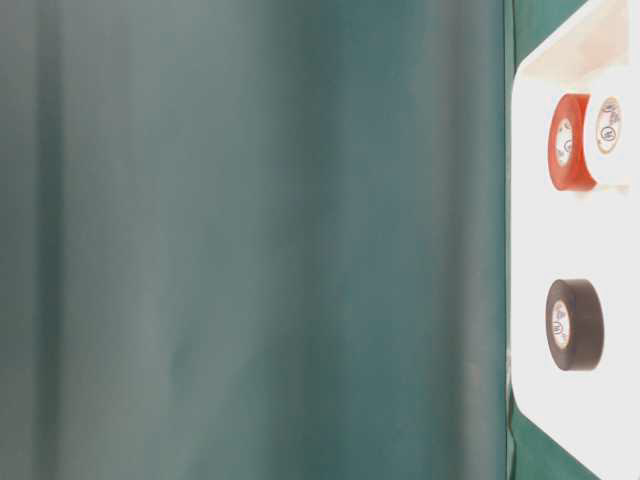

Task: Put the tape into the white case with the right arm.
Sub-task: 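Lower the right gripper into the yellow roll's hole and grasp it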

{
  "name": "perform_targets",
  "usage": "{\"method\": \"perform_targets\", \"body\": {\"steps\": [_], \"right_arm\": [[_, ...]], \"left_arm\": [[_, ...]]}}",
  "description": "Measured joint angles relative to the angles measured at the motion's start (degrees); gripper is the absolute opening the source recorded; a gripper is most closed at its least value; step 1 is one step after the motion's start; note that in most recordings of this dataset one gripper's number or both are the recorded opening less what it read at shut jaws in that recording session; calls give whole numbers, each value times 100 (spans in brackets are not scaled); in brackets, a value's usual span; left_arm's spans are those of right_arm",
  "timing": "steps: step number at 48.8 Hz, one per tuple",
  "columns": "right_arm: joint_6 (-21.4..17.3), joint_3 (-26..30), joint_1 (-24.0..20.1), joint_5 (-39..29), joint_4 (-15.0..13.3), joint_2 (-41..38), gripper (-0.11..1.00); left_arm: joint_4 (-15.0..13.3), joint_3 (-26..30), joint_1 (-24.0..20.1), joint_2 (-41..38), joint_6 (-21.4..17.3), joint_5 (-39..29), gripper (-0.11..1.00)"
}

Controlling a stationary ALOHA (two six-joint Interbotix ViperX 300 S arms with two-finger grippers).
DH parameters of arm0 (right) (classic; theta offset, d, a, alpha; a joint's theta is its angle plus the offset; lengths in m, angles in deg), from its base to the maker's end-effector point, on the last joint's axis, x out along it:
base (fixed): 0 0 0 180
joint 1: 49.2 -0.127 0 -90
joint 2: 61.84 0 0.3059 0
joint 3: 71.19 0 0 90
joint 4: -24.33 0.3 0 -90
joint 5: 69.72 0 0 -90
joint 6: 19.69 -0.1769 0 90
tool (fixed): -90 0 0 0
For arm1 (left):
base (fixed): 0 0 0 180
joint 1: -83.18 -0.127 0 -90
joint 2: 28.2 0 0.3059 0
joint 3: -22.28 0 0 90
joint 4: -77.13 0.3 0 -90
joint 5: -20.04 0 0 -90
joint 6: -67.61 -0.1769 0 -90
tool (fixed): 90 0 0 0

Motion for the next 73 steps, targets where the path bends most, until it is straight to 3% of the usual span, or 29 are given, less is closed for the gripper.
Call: {"method": "perform_targets", "body": {"steps": [4,12,16,42,60,73], "right_arm": [[0,9,0,0,0,0,51],[0,0,0,0,-9,-9,11],[0,9,18,0,-9,0,1],[0,97,26,-44,-9,79,1],[0,422,18,-1424,62,1046,1],[0,431,18,-1406,105,1187,1]], "left_arm": [[-9,0,9,0,0,9,0],[-9,0,0,0,0,9,0],[-9,0,0,0,0,9,0],[-9,0,0,0,0,9,0],[-9,9,0,0,0,9,0],[-9,0,9,0,0,9,0]]}}
